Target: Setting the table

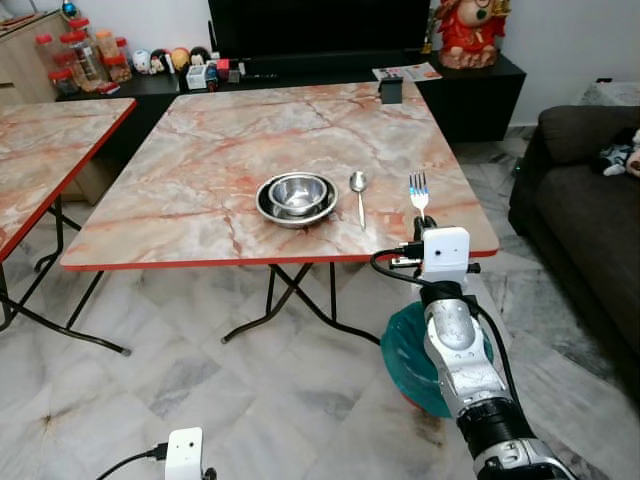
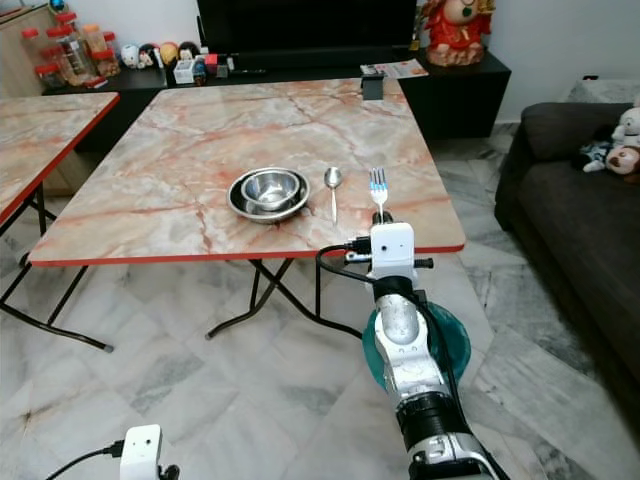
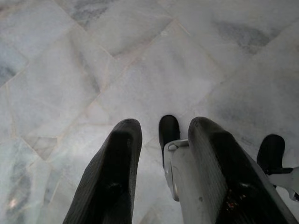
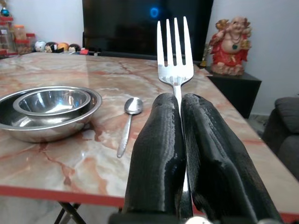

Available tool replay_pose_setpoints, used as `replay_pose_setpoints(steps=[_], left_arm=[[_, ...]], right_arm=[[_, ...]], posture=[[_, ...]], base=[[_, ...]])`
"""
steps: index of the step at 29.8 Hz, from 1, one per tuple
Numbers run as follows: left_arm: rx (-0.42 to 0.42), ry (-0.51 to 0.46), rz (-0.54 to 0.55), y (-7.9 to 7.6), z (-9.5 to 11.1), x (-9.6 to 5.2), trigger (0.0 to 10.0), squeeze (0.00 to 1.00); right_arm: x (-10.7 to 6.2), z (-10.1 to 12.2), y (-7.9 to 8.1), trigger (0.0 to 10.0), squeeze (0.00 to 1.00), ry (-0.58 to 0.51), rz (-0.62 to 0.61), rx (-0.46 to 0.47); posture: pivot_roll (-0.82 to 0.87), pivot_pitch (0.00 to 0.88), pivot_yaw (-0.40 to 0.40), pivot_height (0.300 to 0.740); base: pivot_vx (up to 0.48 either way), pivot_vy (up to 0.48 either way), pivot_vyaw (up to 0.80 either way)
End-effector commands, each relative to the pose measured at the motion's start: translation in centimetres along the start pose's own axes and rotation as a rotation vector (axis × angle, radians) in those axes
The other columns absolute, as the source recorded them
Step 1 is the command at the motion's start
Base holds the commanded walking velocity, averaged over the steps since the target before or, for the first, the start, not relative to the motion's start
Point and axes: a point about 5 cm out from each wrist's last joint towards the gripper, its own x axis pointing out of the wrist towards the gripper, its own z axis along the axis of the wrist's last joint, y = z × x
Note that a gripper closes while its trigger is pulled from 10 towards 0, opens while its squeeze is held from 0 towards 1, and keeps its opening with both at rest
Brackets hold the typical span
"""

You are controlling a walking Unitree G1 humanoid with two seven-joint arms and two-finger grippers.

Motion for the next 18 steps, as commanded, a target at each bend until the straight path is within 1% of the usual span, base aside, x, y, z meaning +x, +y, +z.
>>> replay_pose_setpoints(steps=[1,9,12,18], left_arm=[[-0.008,-0.001,0.022,0.47,-0.01,-0.02,10.0,0.00],[-0.008,-0.002,0.023,0.51,0.06,-0.01,10.0,0.00],[-0.008,-0.002,0.023,0.51,0.06,0.00,10.0,0.00],[-0.009,-0.003,0.024,0.49,0.11,0.01,10.0,0.00]], right_arm=[[0.32,0.52,0.25,10.0,0.00,-0.015,0.008,0.007],[0.35,0.45,0.21,10.0,0.00,-0.010,0.006,0.004],[0.39,0.44,0.26,10.0,0.00,-0.006,0.010,0.004],[0.37,0.38,0.37,10.0,0.00,-0.003,0.015,0.001]], posture=[[-0.05,0.034,0.065,0.740],[-0.05,0.033,0.065,0.740],[-0.05,0.033,0.067,0.740],[-0.05,0.034,0.064,0.740]], base=[[0.311,0.000,0.00],[0.311,0.000,0.00],[0.326,0.000,-0.55],[0.326,0.000,0.00]])
